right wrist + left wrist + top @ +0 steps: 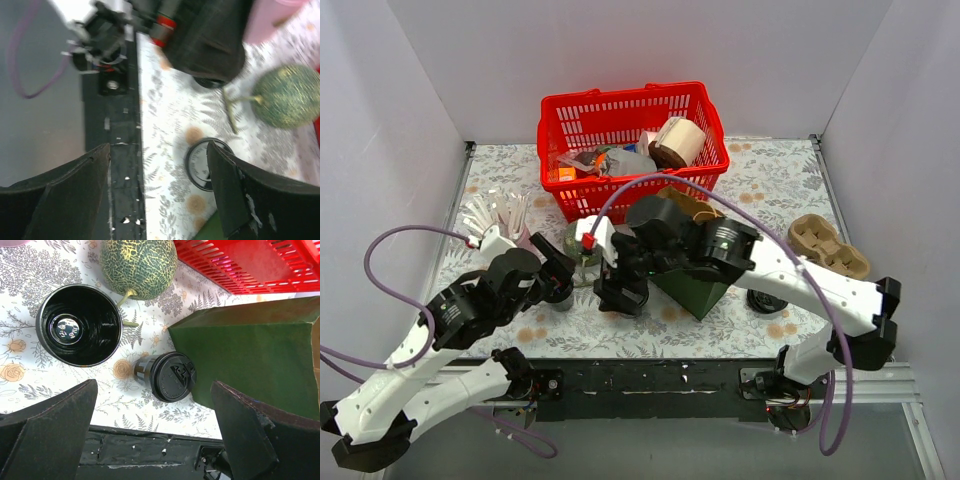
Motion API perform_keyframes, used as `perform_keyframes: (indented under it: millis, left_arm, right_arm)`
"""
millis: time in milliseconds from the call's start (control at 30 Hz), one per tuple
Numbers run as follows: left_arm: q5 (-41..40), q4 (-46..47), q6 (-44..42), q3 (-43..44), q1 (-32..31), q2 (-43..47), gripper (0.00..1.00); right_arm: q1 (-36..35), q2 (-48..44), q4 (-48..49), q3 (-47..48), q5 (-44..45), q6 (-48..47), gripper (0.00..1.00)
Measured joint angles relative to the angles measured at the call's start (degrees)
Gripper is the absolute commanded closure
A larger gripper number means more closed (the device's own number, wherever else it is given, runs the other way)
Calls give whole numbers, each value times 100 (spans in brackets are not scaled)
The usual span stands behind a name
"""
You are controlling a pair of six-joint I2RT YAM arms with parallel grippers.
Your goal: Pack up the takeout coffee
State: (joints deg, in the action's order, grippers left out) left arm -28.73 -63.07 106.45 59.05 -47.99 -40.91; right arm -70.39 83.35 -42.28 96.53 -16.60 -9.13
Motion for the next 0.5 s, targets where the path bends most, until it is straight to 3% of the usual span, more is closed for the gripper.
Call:
perform_keyframes:
  millis: [267, 500]
  left_arm:
    - [-85, -136, 109, -149, 0, 332, 2]
    - [-20, -11, -57, -334, 0, 345, 2]
  right_arm:
    - [42, 1095, -358, 0, 2096, 562, 22]
    - [72, 1300, -570, -295, 2789, 949, 23]
